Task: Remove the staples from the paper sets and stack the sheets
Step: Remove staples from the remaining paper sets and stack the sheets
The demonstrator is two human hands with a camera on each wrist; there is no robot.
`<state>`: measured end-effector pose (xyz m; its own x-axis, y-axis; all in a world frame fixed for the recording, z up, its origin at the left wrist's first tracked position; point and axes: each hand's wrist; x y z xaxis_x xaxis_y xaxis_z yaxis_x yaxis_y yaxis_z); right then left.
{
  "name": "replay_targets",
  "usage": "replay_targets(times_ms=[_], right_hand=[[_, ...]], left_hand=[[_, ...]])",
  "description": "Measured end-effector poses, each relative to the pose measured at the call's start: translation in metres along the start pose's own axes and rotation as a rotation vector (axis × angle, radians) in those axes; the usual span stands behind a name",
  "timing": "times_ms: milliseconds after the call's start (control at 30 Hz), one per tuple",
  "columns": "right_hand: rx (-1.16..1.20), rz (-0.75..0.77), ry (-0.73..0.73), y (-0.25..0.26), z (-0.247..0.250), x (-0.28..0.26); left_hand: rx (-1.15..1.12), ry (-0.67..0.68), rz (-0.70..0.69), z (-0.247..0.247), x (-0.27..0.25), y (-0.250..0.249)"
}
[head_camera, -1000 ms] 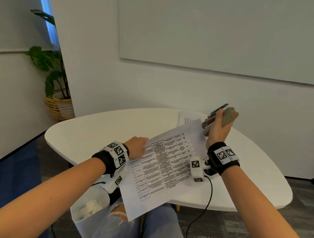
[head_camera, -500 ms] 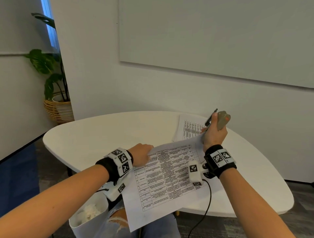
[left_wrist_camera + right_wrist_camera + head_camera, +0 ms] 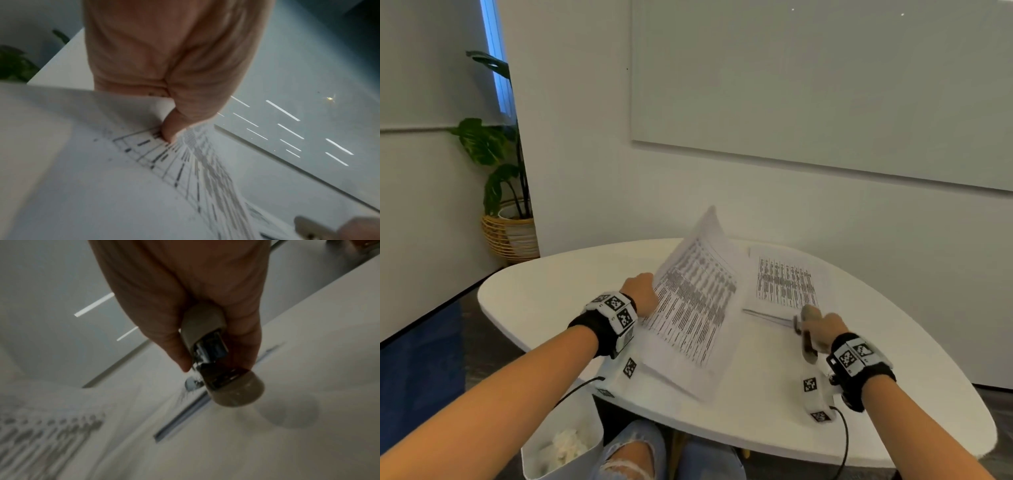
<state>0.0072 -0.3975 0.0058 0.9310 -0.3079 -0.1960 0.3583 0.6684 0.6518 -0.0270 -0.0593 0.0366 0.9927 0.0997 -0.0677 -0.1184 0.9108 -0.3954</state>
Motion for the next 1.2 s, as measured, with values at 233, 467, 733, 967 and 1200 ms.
replay_targets(times_ms=[233, 467, 733, 967, 1200], right_hand=[[-0.255, 0.064, 0.048, 0.000, -0.016, 0.006], [0.675, 0.042, 0.381, 0.039, -0.005, 0.000], [0.600, 0.270, 0.155, 0.031, 0.025, 0.026], [0.485, 0.126, 0.101, 0.012, 0.051, 0.073], [0.523, -0.021, 0.112, -0.003, 0.048, 0.097]], left_hand=[[-0.354, -0.135, -0.011, -0.001, 0.007, -0.040], [-0.791, -0.145, -0.044, 0.002, 0.014, -0.079], [-0.979, -0.090, -0.047, -0.010, 0.022, -0.079], [0.031, 0.329, 0.024, -0.048, 0.026, -0.021], [0.224, 0.439, 0.020, -0.065, 0.008, 0.016]])
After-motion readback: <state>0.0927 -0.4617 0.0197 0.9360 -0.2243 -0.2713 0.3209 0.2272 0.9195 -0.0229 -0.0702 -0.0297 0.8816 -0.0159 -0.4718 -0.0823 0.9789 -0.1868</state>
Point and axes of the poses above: each hand's wrist, its own x-axis towards the middle knuckle, its own z-axis out of the back of the hand, y = z × x, and after that the axes turned 1 degree about z, right-handed
